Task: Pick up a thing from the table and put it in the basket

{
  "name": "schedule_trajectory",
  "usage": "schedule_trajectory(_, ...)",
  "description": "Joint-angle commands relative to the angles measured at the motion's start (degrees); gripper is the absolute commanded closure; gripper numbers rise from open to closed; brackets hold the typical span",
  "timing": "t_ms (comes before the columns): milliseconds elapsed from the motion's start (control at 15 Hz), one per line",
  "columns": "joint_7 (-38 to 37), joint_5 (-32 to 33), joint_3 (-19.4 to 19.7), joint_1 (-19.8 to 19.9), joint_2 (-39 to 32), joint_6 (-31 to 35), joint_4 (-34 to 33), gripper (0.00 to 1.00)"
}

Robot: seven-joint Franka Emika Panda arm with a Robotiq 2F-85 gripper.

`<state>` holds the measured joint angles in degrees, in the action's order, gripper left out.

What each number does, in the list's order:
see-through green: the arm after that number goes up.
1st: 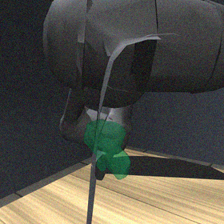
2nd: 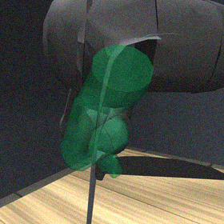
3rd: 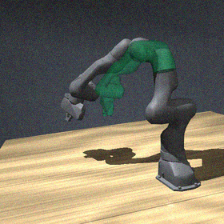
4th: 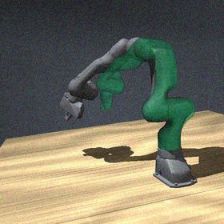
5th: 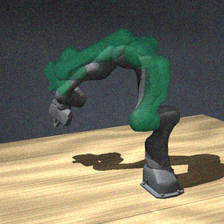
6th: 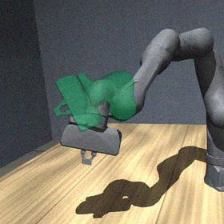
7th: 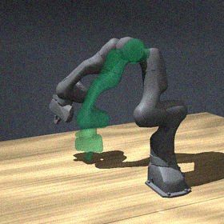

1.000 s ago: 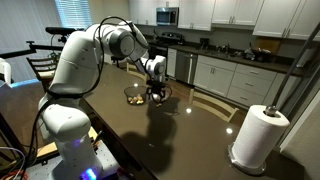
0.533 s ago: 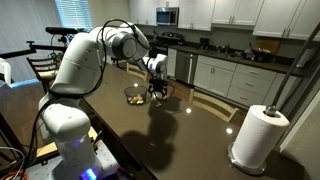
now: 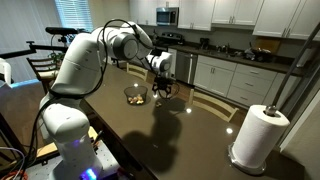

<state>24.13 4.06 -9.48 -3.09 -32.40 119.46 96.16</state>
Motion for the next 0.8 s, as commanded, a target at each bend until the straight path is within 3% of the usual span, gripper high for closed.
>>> schedule_trajectory(0, 4.8, -3.7, -1.2, 2.0, -2.4, -3.7, -3.8, 0.00)
schedule_trajectory(333, 5.4, -4.5, -0.7, 1.7, -5.2, -6.0, -6.5, 0.00)
schedule_trajectory(733, 3.3, -2.9, 0.0, 0.3, -7.5, -3.5, -6.8, 0.00)
